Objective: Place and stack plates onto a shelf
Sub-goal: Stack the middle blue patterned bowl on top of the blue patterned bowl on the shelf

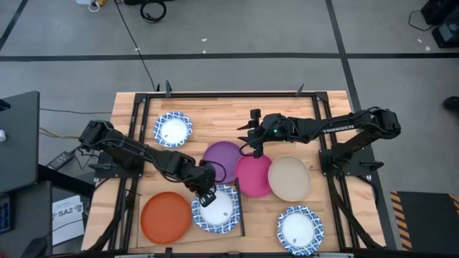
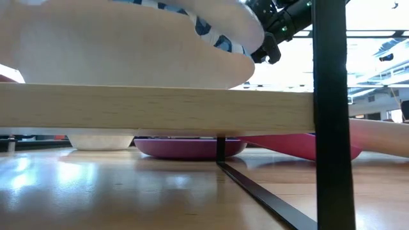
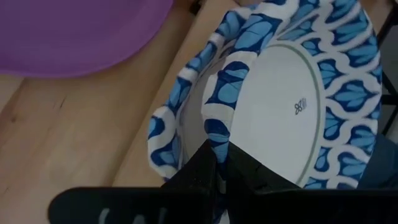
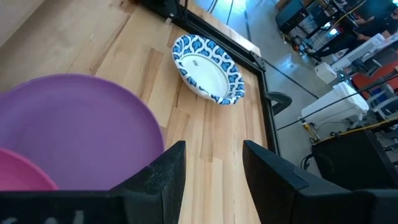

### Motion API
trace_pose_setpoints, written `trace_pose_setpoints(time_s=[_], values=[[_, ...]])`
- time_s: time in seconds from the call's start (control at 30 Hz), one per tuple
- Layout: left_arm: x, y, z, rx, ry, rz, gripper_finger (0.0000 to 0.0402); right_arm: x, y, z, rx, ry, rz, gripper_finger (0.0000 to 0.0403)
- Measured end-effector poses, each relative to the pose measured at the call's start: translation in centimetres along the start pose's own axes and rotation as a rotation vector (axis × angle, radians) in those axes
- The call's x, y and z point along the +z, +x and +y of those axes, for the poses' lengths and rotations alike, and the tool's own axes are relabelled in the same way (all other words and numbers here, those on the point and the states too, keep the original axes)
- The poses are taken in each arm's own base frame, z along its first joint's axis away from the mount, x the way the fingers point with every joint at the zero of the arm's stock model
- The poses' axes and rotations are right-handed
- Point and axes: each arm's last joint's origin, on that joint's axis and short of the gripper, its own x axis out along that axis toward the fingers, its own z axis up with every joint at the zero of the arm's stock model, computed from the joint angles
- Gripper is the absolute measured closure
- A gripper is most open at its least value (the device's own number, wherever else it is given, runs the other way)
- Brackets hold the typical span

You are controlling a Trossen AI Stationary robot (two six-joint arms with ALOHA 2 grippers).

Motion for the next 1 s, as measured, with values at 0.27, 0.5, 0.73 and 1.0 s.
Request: trace_pose_setpoints(time_s=[0.27,0.5,0.73,1.0], values=[[0.0,0.0,-0.1,-0.004,0.0,-0.003,0.0331,0.0,0.0,0.0,0.0,0.0,-0.001,0.0238],[0.0,0.0,-0.1,-0.008,0.021,0.001,0.0272,0.0,0.0,0.0,0.001,0.0,0.0,0.0238],[-0.1,0.0,-0.1,-0.03,0.041,0.033,0.026,0.0,0.0,0.0,0.001,0.0,0.0,0.0238],[-0.2,-1.5,-0.2,-0.059,0.024,0.013,0.026,0.0,0.0,0.0,0.001,0.0,0.0,0.0238]])
